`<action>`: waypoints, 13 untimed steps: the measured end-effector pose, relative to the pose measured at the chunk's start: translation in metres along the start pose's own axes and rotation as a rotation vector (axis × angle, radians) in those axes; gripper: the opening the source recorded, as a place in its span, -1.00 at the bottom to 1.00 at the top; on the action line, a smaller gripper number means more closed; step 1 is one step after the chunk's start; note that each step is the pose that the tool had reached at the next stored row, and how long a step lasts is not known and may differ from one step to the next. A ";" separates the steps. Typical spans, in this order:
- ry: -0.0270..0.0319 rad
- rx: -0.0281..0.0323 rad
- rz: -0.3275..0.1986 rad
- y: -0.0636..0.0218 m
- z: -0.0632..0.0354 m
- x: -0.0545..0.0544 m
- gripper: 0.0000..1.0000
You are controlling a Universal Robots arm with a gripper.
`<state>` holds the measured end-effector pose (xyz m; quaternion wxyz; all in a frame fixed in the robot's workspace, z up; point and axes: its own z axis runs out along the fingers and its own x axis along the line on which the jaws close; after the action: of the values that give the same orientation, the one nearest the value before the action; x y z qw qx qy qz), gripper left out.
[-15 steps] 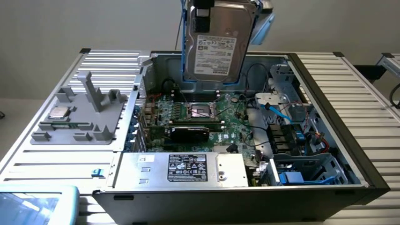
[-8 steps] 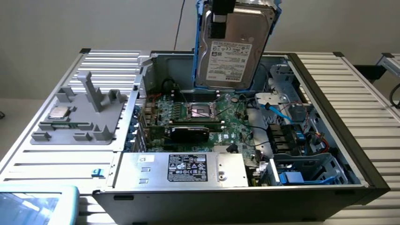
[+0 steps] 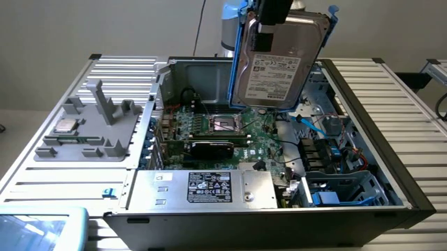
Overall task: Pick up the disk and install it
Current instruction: 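Pick up the disk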
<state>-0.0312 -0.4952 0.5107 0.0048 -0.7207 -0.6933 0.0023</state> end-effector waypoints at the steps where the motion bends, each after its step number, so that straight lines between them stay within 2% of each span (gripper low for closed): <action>1: -0.0001 0.0007 0.000 0.0029 0.0000 -0.003 -0.25; 9: -0.0006 0.0063 0.000 0.0258 -0.0003 -0.024 -0.25; 13: -0.0050 0.0078 0.000 0.0315 -0.0003 -0.034 -0.25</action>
<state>-0.0010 -0.5300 0.5105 0.0059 -0.7207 -0.6932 0.0068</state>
